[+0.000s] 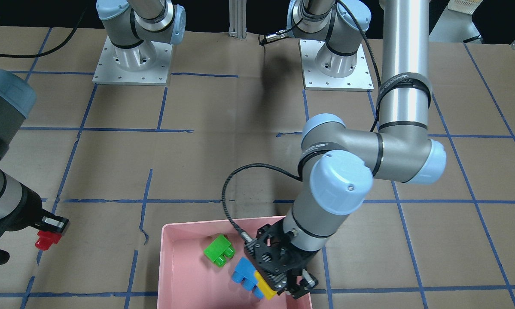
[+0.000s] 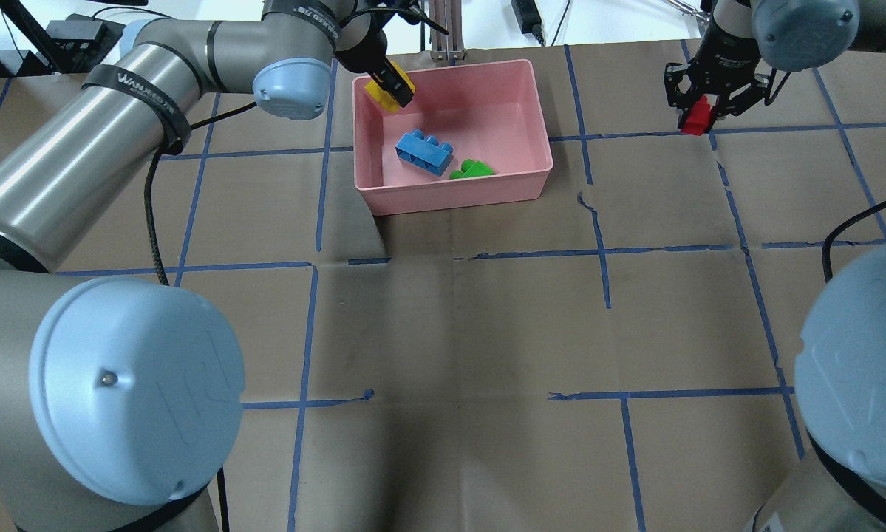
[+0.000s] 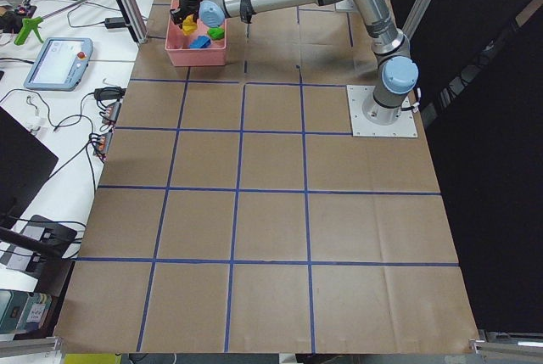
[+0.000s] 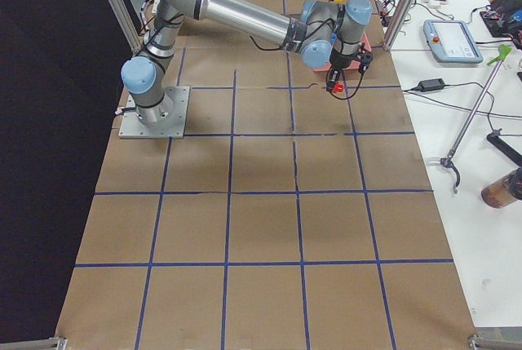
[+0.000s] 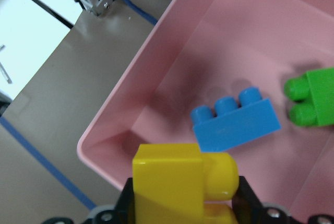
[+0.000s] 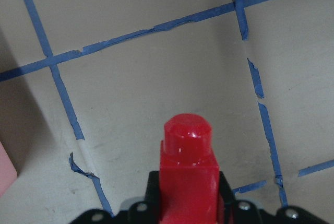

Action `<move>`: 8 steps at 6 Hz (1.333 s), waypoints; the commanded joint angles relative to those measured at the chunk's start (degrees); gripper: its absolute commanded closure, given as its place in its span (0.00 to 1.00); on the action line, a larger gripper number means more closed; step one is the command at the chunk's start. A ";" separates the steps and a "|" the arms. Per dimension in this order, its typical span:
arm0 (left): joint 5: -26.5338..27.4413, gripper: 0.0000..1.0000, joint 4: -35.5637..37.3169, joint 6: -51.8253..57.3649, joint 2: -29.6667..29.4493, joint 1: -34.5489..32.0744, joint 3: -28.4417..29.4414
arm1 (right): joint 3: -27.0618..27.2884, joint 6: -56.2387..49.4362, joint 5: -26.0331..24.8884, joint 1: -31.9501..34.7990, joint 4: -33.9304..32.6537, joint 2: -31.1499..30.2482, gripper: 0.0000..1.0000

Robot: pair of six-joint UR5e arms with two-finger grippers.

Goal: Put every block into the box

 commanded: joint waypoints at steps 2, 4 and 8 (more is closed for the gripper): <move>0.29 0.00 -0.26 -0.91 -0.72 -1.68 -0.33 | 0.08 -2.86 0.19 0.57 0.33 -1.14 0.62; 5.34 0.00 -5.94 -0.21 5.31 2.77 -5.14 | -0.26 -2.69 0.19 3.01 -0.10 -1.31 0.60; 5.21 0.00 -22.17 -6.92 27.18 19.05 -23.68 | -14.55 11.32 1.77 20.04 -0.80 8.58 0.54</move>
